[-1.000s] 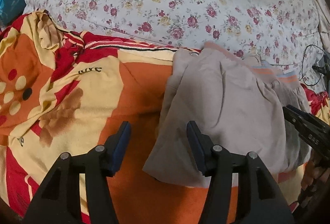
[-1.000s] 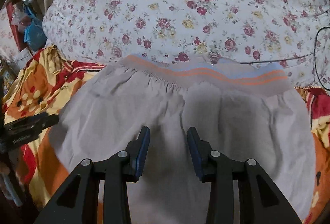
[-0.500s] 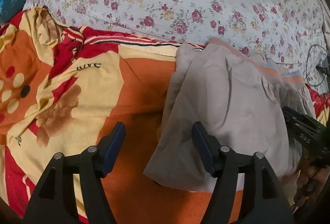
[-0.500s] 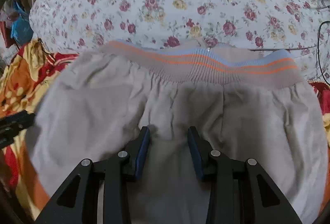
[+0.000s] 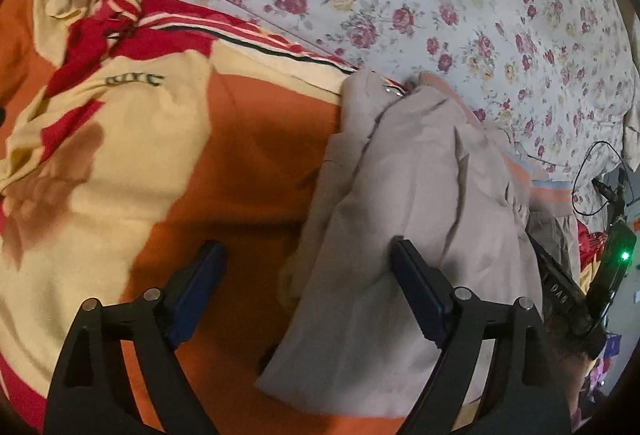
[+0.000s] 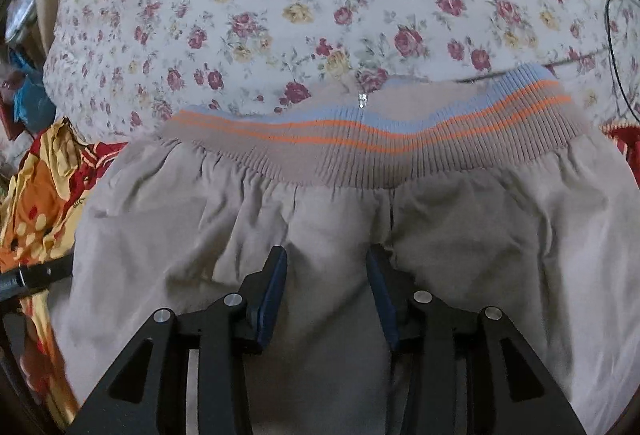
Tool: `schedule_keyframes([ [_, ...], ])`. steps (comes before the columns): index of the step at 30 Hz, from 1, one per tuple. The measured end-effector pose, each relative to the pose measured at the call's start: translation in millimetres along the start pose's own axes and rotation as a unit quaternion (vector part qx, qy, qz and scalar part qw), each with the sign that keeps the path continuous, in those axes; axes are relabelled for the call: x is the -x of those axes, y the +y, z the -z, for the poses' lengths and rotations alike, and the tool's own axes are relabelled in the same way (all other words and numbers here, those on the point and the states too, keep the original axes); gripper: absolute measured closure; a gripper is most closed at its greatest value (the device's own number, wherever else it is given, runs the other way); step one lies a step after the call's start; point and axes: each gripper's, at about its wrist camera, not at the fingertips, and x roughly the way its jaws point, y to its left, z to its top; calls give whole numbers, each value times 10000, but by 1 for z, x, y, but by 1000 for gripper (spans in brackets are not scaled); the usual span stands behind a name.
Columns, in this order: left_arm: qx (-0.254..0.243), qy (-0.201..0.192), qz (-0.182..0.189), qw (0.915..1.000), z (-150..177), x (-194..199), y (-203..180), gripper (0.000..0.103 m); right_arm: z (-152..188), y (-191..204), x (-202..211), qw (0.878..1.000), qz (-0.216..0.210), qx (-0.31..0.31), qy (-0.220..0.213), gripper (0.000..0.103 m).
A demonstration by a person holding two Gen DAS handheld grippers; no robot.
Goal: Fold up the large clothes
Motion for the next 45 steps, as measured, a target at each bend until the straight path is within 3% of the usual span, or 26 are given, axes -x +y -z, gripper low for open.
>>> schedule_keyframes([
  [8, 44, -61, 344, 9994, -11, -7, -5, 17, -3, 13, 9, 9995, 202, 240, 66, 54],
  [13, 10, -103, 542, 9985, -15, -13, -9, 17, 1, 17, 27, 9987, 338, 308, -207, 56],
  [15, -84, -90, 677, 9976, -15, -15, -13, 26, 8, 18, 12, 9978, 480, 450, 9, 55],
  [16, -121, -26, 791, 9968, -15, -15, -15, 46, 10, 19, 9, 9972, 515, 538, -48, 54],
  [17, -139, 66, 900, 9958, -16, -17, -16, 55, 11, 21, 9, 9964, 565, 621, -97, 54],
  [21, -329, -89, 858, 9957, -14, -8, -26, 76, 6, 19, 29, 9984, 354, 413, -128, 54],
  [24, -498, -219, 758, 9956, -11, 0, -35, 82, 11, 15, 45, 9976, 392, 402, -399, 54],
  [26, -423, -206, 851, 9953, -11, 4, -35, 86, 16, 13, 30, 9969, 555, 548, -136, 54],
  [31, -41, -138, 1152, 9932, -13, 26, -32, 93, 12, 3, 40, 9991, 161, 389, -12, 54],
  [34, -177, -152, 1306, 9912, -15, 40, -52, 95, 13, -17, 67, 9998, -171, 39, -136, 49],
  [39, -864, -139, 1355, 9869, -11, 57, -117, 96, 27, -54, 85, 9999, -52, -96, 52, 45],
  [45, -1459, -91, 1356, 9799, 5, 59, -186, 99, 46, -93, 120, 9985, -127, -486, -231, 45],
])
